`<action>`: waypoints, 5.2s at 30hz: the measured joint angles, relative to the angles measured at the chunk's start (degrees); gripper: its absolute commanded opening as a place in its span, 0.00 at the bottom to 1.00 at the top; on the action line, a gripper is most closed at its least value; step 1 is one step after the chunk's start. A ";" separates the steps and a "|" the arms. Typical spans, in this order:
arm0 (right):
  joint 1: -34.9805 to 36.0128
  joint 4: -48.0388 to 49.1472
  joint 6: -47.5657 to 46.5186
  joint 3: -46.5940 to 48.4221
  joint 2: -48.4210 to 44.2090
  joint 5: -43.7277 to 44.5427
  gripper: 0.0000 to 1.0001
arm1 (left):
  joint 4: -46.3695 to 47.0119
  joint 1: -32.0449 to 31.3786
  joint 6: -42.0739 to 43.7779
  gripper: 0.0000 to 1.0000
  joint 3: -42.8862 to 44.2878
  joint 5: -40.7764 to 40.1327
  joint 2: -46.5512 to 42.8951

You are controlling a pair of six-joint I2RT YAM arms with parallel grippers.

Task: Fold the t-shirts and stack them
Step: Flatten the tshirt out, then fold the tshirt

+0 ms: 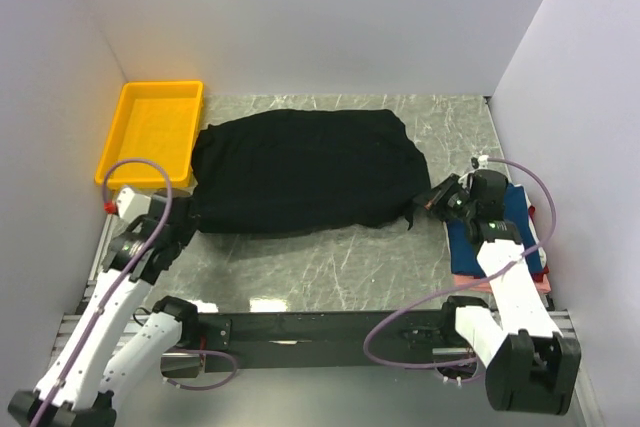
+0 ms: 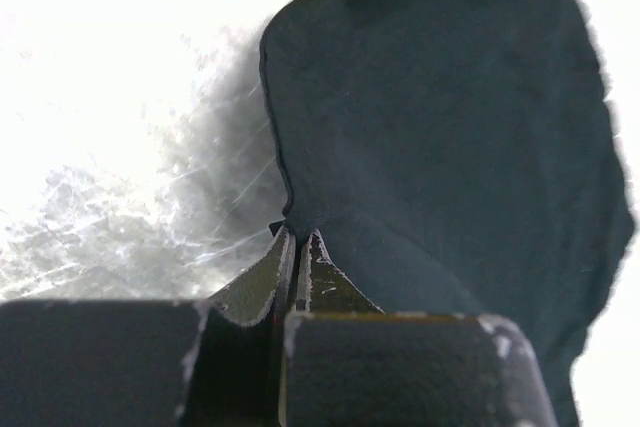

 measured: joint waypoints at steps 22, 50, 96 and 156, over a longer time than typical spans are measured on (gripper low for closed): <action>0.02 -12.85 5.64 39.34 -5.60 4.22 0.00 | 3.65 0.42 17.14 0.00 38.88 -5.68 4.26; 0.15 9.90 9.11 76.19 36.33 5.68 0.00 | 37.97 10.62 30.25 0.00 67.84 5.79 50.25; 0.35 10.27 8.98 -13.03 2.67 -1.81 0.00 | 34.82 24.96 11.78 0.00 -15.56 19.50 13.20; 0.37 -0.11 4.57 8.52 22.21 1.77 0.00 | 23.96 18.73 11.72 0.04 11.37 9.73 43.93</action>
